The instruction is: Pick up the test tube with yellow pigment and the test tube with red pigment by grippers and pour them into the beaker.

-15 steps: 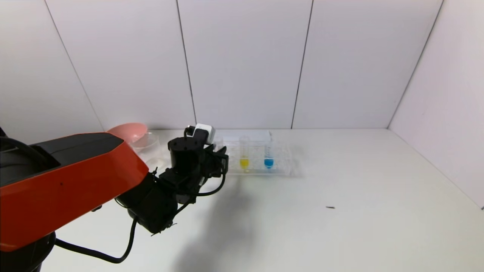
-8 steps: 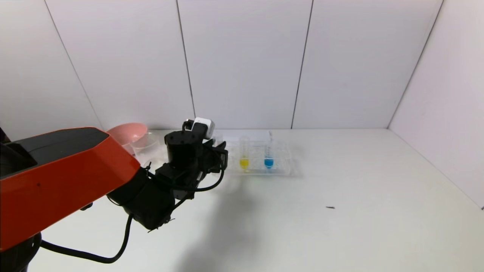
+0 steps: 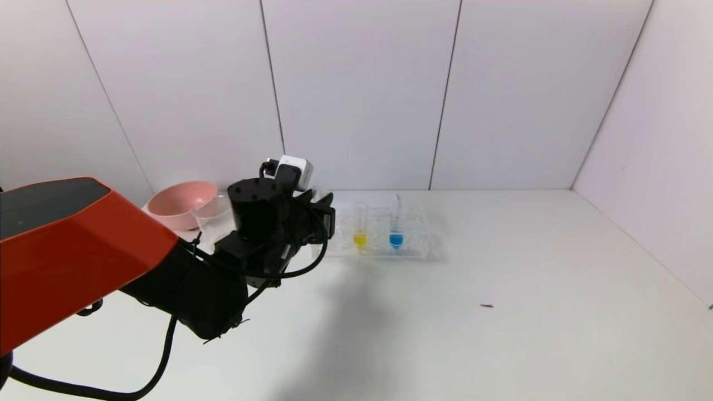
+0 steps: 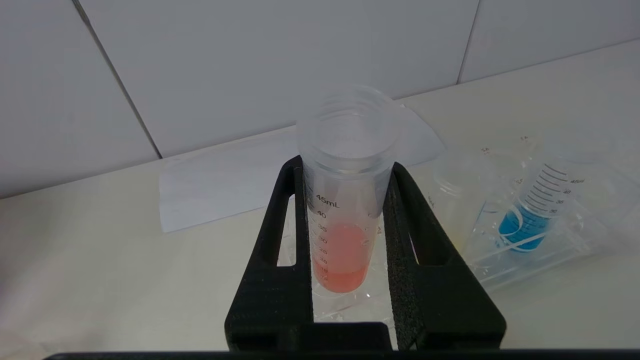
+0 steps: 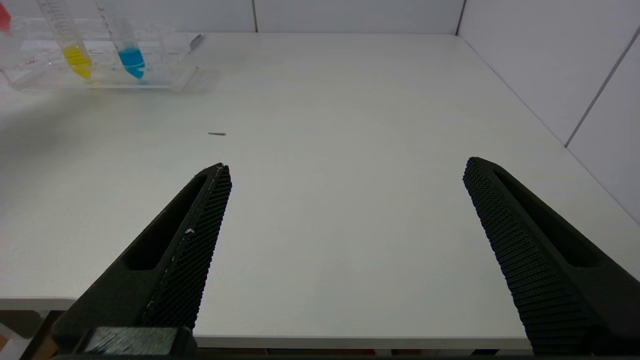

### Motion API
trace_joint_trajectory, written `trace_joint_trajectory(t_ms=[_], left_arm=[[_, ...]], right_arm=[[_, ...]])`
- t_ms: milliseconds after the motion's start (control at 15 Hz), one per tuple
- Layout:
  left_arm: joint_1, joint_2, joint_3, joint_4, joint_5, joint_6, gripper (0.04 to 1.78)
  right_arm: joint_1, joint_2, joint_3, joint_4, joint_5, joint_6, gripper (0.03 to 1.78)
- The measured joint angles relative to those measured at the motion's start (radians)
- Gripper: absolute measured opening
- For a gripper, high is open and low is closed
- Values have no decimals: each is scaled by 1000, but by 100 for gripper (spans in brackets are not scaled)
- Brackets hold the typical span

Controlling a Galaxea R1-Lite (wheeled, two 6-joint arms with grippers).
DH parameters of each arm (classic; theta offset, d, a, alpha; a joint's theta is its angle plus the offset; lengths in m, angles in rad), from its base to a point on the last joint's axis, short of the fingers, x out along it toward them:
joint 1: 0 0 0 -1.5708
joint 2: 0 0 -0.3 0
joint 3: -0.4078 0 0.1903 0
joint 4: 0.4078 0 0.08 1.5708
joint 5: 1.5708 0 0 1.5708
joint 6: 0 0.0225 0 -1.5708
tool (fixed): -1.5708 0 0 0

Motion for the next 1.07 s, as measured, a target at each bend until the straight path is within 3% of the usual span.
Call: trace_joint_trajectory(t_ms=[667,1067], left_arm=[[9,-149,63,47,2,23,44],[126,-291,108,230,-29,48,44]], right_arm=[[0,0,0,0,0,-1,170],[0,0,0,0,0,-1,170]])
